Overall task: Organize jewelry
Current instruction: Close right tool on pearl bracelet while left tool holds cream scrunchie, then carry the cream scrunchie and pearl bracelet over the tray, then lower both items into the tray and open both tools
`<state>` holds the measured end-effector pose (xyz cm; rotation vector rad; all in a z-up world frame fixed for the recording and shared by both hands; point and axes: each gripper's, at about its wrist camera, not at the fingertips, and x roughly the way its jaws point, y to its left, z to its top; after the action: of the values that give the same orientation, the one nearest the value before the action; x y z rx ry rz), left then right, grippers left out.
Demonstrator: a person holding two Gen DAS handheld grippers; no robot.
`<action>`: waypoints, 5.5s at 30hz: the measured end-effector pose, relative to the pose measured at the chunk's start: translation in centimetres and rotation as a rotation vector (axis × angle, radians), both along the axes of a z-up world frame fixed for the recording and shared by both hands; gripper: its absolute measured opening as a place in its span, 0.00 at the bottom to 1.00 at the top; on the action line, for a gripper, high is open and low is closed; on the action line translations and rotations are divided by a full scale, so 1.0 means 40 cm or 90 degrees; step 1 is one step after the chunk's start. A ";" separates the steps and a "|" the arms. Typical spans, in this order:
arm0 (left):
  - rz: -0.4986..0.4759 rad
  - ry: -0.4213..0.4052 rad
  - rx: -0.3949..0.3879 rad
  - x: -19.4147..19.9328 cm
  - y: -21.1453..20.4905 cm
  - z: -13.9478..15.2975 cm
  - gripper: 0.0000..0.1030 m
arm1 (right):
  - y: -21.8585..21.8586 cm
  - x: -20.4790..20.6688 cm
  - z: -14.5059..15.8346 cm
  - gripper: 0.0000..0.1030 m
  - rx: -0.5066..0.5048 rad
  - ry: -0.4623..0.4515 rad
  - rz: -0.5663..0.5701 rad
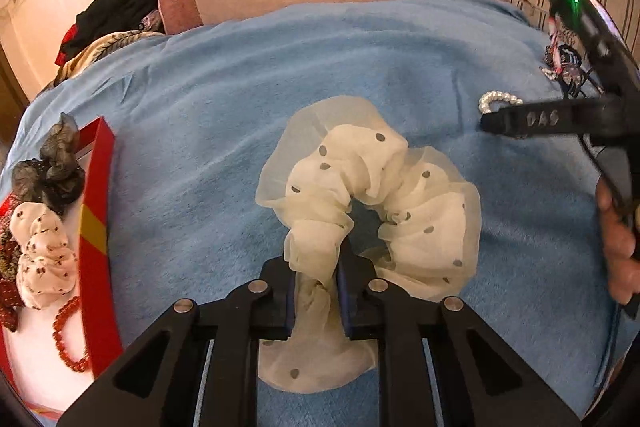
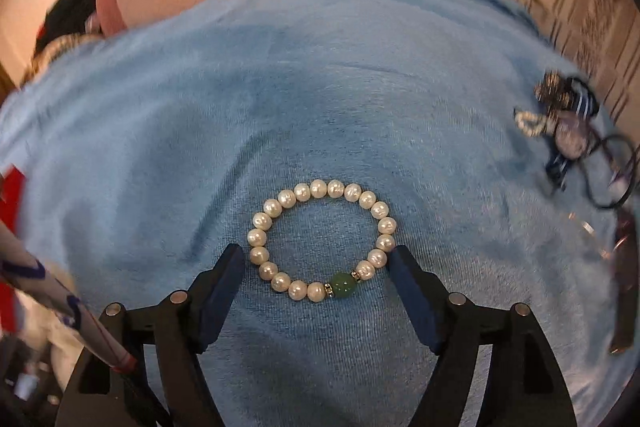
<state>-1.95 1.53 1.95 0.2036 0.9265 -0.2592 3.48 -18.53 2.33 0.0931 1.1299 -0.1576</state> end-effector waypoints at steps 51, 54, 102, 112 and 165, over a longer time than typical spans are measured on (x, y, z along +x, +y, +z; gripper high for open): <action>-0.010 -0.058 -0.070 0.029 0.020 0.062 0.13 | 0.002 -0.049 0.130 0.09 -0.047 -0.133 -0.027; -0.010 -0.072 -0.071 0.025 0.023 0.079 0.13 | 0.012 -0.052 0.147 0.09 -0.052 -0.146 -0.013; 0.108 -0.185 -0.165 -0.087 0.381 0.286 0.13 | 0.408 -0.274 0.339 0.10 -0.088 -0.206 0.085; 0.184 -0.224 -0.189 -0.145 0.548 0.339 0.13 | 0.537 -0.298 0.367 0.10 -0.085 -0.219 0.150; 0.310 -0.085 -0.030 -0.134 0.760 0.151 0.16 | 0.930 -0.244 0.154 0.10 0.009 -0.096 0.353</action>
<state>-7.32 31.92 8.00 -0.0509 0.8093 0.1814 -6.28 18.69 8.48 -0.1937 0.9694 0.3462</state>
